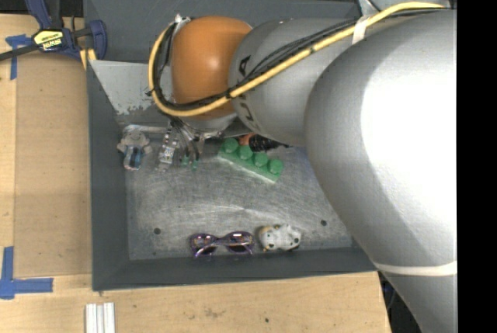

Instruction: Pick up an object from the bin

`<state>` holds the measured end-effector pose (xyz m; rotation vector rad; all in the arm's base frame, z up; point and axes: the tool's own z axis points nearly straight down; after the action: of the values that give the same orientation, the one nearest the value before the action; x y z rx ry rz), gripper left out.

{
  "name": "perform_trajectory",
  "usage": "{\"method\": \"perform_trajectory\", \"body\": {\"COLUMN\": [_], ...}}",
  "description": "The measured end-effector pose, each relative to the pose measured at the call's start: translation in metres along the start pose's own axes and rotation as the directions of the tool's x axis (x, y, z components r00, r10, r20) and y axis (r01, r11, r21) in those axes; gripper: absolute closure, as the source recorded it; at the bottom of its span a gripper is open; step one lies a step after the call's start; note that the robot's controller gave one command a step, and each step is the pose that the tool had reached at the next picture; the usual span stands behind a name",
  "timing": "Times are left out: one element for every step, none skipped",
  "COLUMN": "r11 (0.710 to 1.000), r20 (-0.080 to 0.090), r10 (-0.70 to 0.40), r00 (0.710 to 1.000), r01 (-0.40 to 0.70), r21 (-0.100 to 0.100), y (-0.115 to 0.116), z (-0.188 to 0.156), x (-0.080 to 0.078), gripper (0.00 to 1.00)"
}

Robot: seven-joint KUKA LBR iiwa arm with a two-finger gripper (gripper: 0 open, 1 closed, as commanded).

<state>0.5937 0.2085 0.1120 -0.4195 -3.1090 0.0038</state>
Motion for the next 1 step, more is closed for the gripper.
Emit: {"method": "perform_trajectory", "body": {"r11": [1.000], "r20": [0.001], "r10": [0.001], "r00": [1.000], "r01": [-0.001], "r21": [-0.001], "y": [-0.0001], "z": [-0.0158], "x": [0.0035], "gripper": [1.00]}}
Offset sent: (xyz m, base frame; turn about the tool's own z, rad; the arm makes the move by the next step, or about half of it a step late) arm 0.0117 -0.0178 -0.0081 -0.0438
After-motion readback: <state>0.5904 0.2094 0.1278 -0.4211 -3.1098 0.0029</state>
